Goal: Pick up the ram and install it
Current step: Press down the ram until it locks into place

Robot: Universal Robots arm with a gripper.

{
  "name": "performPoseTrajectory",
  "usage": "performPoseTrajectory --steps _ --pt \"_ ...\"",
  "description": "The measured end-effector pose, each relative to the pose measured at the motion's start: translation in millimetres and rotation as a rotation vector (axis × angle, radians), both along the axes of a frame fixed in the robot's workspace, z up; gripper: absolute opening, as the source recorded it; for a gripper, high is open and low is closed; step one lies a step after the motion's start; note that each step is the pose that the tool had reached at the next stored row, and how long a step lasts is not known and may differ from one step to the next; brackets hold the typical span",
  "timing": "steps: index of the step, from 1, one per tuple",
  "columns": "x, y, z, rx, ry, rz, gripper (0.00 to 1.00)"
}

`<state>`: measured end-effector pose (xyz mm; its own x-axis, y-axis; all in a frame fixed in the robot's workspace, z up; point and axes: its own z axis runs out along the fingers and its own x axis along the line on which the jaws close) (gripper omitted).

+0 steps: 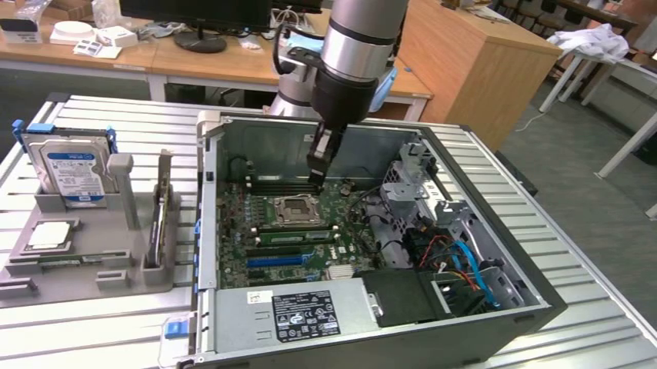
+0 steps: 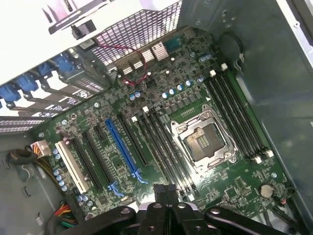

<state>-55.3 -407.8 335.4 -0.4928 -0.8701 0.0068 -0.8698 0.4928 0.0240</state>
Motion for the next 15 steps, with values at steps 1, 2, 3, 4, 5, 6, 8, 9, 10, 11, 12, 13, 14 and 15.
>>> performPoseTrajectory --steps 1,2,3,4,5,6,8,9,10,11,12,13,14,15 --pt "-0.1 0.1 0.0 0.0000 0.0001 -0.006 0.11" --pt "-0.1 0.3 0.0 0.0000 0.0002 -0.012 0.11" --pt "-0.2 0.4 0.0 0.0000 0.0002 -0.019 0.11" --pt "-0.2 0.5 0.0 0.0000 0.0004 -0.027 0.11" --pt "-0.2 0.5 0.0 0.0001 0.0005 -0.035 0.11" --pt "-0.2 0.5 0.0 0.0000 0.0006 -0.044 0.11" --pt "-0.2 0.6 0.0 0.0000 0.0007 -0.062 0.11" --pt "-0.2 0.6 0.0 0.0000 0.0009 -0.072 0.11" --pt "-0.2 0.7 0.0 0.0001 0.0011 -0.082 0.11" --pt "-0.2 0.7 0.0 0.0001 0.0013 -0.091 0.11" --pt "-0.2 0.8 0.0 0.0001 0.0015 -0.100 0.11" --pt "-0.3 0.8 0.0 0.0001 0.0017 -0.109 0.11" --pt "-0.2 0.8 0.0 0.0001 0.0019 -0.119 0.11" --pt "-0.3 0.9 -0.1 0.0001 0.0021 -0.131 0.11"
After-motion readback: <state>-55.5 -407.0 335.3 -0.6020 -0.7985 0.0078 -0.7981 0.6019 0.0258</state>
